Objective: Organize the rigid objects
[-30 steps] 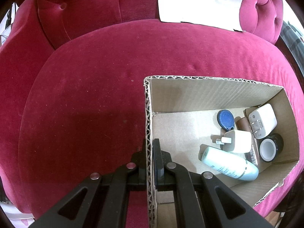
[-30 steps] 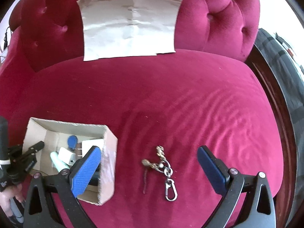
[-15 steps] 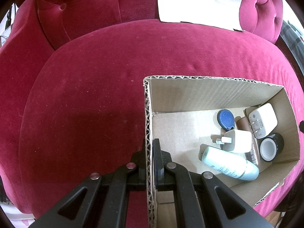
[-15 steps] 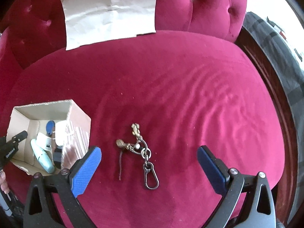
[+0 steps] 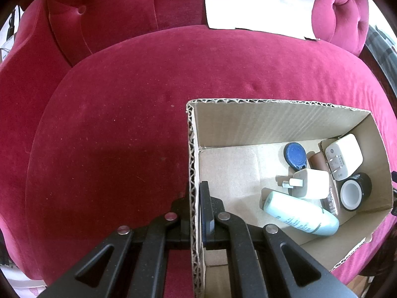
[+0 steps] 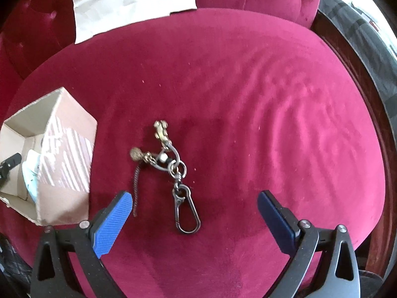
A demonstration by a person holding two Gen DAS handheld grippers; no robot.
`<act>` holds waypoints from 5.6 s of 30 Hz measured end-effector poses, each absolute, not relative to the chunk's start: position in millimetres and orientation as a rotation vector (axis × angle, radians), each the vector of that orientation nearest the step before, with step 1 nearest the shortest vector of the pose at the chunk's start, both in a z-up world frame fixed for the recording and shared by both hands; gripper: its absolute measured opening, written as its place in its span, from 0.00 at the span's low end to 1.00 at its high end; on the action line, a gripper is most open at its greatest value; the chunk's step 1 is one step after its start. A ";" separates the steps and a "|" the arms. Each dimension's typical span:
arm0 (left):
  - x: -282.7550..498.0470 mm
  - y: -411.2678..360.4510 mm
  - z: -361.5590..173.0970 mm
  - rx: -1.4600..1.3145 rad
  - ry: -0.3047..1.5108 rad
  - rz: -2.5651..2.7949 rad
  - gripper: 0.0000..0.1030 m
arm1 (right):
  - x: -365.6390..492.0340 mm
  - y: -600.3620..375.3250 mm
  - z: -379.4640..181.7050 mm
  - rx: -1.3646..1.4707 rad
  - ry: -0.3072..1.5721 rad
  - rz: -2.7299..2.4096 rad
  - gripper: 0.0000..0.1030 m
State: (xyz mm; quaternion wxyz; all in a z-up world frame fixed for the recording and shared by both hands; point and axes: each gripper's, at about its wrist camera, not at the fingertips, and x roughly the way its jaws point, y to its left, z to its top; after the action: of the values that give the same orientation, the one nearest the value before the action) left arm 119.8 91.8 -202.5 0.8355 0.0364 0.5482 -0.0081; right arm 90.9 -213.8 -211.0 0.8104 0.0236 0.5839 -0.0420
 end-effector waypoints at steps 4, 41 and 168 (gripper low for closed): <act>120.5 90.4 -203.9 0.078 1.160 -0.017 0.03 | 87.3 -214.9 -218.3 0.050 1.258 -0.098 1.00; 120.3 90.2 -204.1 0.085 1.158 -0.018 0.04 | 121.5 -188.4 -209.1 -0.003 1.213 -0.056 0.04; 121.5 91.3 -204.8 0.074 1.164 -0.021 0.04 | 156.1 -22.8 -170.8 -0.068 1.238 0.130 0.06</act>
State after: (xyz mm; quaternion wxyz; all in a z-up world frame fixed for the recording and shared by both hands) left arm 121.5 91.3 -204.8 0.8348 0.0347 0.5494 -0.0097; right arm 156.1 -22.8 -170.8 0.8119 -0.0318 0.5798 0.0609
